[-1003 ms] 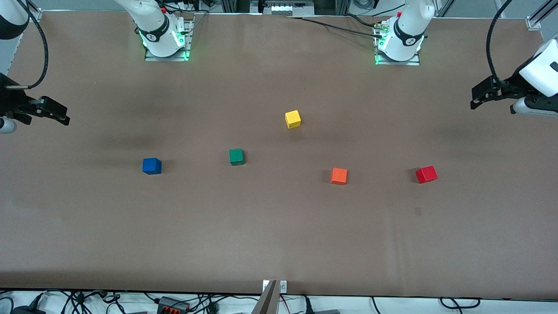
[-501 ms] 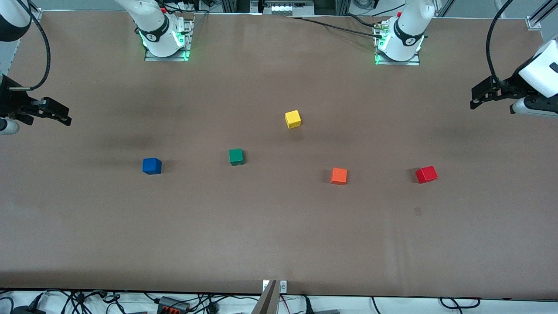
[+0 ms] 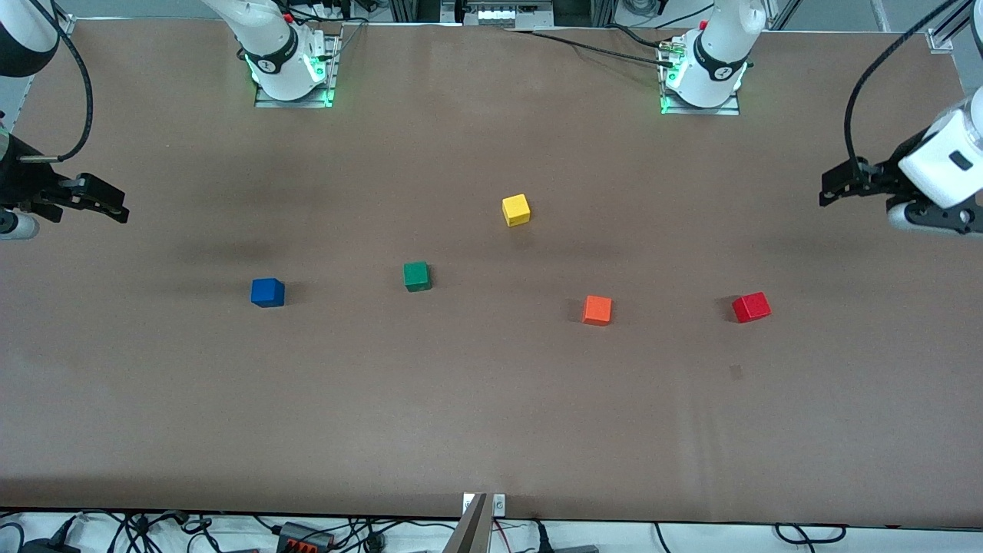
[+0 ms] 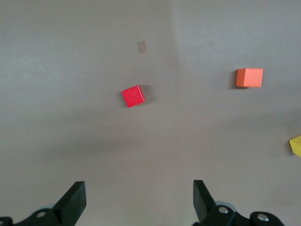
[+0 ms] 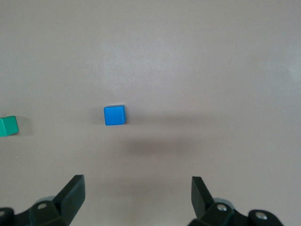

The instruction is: Pass red block to right arm, stack on blue

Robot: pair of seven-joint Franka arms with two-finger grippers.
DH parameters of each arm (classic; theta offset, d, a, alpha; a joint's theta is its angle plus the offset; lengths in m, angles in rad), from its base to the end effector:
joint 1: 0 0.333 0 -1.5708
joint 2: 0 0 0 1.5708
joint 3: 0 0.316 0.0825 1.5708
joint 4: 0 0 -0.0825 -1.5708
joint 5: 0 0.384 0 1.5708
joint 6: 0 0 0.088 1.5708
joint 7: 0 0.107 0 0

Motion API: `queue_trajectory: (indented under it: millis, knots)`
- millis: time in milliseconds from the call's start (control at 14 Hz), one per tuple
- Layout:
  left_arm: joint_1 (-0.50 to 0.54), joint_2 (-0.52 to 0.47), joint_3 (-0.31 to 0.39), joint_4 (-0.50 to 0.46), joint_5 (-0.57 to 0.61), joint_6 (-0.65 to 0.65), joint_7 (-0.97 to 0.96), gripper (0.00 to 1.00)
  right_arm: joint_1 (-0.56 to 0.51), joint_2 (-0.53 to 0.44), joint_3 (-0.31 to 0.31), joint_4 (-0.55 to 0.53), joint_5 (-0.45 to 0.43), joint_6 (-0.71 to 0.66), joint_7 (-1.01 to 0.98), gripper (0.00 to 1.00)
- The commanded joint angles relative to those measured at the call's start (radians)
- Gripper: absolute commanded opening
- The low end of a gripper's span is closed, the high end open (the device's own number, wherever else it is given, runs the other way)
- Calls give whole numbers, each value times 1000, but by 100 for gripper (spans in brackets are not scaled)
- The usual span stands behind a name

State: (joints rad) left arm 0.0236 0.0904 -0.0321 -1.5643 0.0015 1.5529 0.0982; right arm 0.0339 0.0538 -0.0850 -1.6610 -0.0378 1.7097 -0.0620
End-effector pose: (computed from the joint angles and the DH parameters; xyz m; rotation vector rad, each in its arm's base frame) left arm 0.5769 -0.0040 0.5749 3.1271 -0.1671 -0.1592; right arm 0.5778 -0.0320 0.5634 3.0998 0.0253 -0.0113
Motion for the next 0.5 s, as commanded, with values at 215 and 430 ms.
queue_trajectory:
  millis: [215, 430]
  knots:
    - [61, 190, 3, 89, 8, -17, -5, 100, 11, 53, 7, 9, -2, 10, -4, 100]
    - [99, 294, 1, 76, -5, 27, -82, 100, 11, 73, 7, 7, 10, 16, -2, 100]
